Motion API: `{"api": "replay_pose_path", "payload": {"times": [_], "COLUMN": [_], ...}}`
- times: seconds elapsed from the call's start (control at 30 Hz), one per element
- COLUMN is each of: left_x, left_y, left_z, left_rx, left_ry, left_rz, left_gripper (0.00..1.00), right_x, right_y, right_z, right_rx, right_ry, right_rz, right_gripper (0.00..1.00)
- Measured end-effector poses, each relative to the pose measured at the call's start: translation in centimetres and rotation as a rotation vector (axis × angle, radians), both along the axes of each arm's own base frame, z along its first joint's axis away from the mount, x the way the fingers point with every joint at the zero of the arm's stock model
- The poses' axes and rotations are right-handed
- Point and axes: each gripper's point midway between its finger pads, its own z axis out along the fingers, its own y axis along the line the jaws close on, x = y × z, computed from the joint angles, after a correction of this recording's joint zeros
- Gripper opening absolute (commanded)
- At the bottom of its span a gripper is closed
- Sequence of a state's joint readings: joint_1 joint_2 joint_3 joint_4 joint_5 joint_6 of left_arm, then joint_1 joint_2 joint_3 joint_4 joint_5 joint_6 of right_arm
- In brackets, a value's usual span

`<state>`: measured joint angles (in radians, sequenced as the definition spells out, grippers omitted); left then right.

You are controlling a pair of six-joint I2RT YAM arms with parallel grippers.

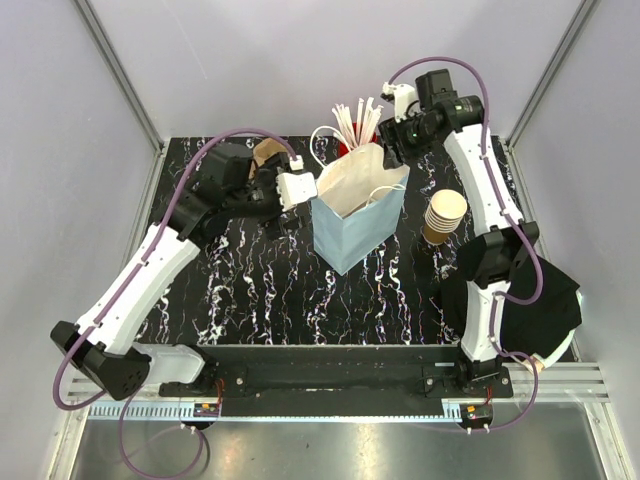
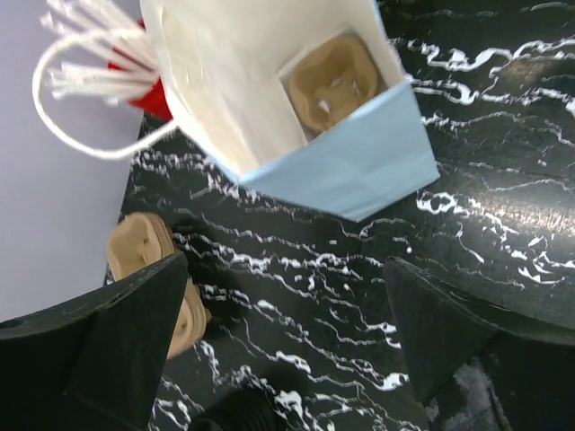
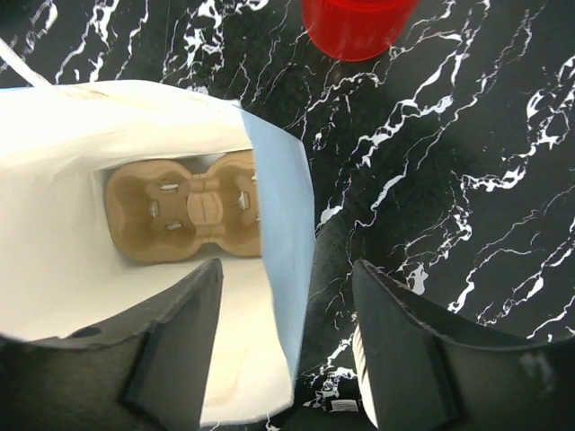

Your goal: Pack the takeout coffee

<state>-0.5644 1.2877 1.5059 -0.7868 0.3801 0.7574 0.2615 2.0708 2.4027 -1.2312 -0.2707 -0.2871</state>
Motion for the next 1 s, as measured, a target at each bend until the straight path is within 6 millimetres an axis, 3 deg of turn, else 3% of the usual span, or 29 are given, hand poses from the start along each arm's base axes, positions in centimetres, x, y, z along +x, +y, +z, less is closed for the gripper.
{"api": "replay_pose_path", "payload": {"times": [0.07, 0.23, 0.3, 0.5, 0.73, 1.0], "left_x": [0.2, 0.9, 0.9, 0.9, 1.2, 1.4], "left_y": [0.8, 2.5, 3.0, 3.6, 3.5, 3.3], "left_z": [-0.9, -2.6, -3.2, -3.9, -4.0, -3.7], "left_rx": [0.011, 0.035, 0.042, 0.042, 0.025, 0.01], "left_ry": [0.015, 0.035, 0.041, 0.049, 0.049, 0.043], "left_rz": [0.041, 0.125, 0.149, 0.173, 0.184, 0.19], "left_gripper": [0.99, 0.99, 0.99, 0.99, 0.99, 0.99], "right_x": [-0.1, -0.1, 0.0, 0.9, 2.0, 4.5], "right_y": [0.6, 1.8, 1.9, 0.9, -1.1, -6.7], "right_z": [-0.5, -1.2, -1.2, -0.3, 1.2, 3.9], "right_rx": [-0.015, -0.059, -0.072, -0.113, -0.14, -0.144], "right_ry": [0.007, 0.005, -0.003, -0.052, -0.109, -0.195], "right_rz": [0.007, 0.011, 0.009, -0.034, -0.087, -0.204], "right_gripper": [0.53, 0.16, 0.1, 0.01, 0.0, 0.0]}}
